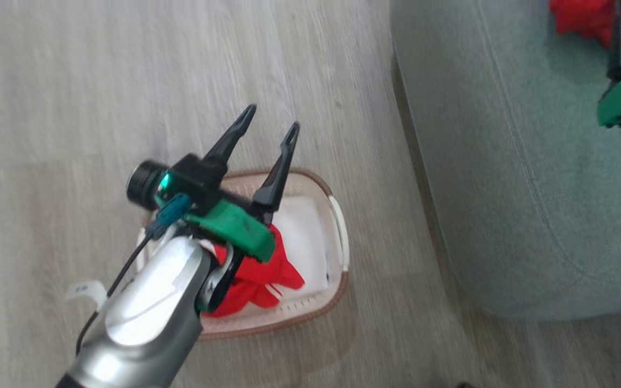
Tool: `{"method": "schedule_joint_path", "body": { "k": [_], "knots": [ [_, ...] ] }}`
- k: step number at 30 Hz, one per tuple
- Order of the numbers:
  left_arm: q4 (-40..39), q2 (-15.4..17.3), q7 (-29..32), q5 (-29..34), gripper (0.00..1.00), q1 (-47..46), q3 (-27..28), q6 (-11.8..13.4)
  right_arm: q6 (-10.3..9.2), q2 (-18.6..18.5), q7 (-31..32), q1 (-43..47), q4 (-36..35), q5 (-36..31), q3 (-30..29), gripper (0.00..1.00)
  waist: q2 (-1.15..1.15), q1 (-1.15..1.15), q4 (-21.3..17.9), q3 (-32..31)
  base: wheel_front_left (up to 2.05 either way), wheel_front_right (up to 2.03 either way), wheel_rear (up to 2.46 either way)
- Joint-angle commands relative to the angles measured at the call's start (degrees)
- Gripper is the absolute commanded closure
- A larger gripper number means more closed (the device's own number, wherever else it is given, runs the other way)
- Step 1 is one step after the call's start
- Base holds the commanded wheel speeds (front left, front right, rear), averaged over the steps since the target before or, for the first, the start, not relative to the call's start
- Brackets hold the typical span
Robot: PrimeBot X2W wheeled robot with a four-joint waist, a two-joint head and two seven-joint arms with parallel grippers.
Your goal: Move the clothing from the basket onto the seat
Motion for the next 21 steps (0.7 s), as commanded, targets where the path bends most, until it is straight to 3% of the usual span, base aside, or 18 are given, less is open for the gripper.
{"method": "schedule_joint_path", "body": {
  "k": [1,11,21],
  "knots": [
    [-1.43,0.44,-0.65,-0.54,0.0,0.72,2.94,0.46,-0.02,-0.2,-0.29,1.1,-2.22,0.87,1.44,0.0,0.0,0.0,2.48,-4.29,0.0,0.0,0.0],
    [-3.83,-0.08,-0.77,-0.07,0.0,10.01,10.07,2.73,-0.02,4.73,-0.29,7.16,-4.72,2.6,4.65,0.0,0.0,0.0,5.8,-11.63,0.0,0.0,0.0],
    [-7.97,-0.95,-0.78,2.58,0.0,21.73,20.0,5.77,-0.02,12.45,-0.29,19.32,-12.85,1.68,3.95,0.0,0.0,0.0,8.66,-17.11,0.0,0.0,0.0]
  ]
}}
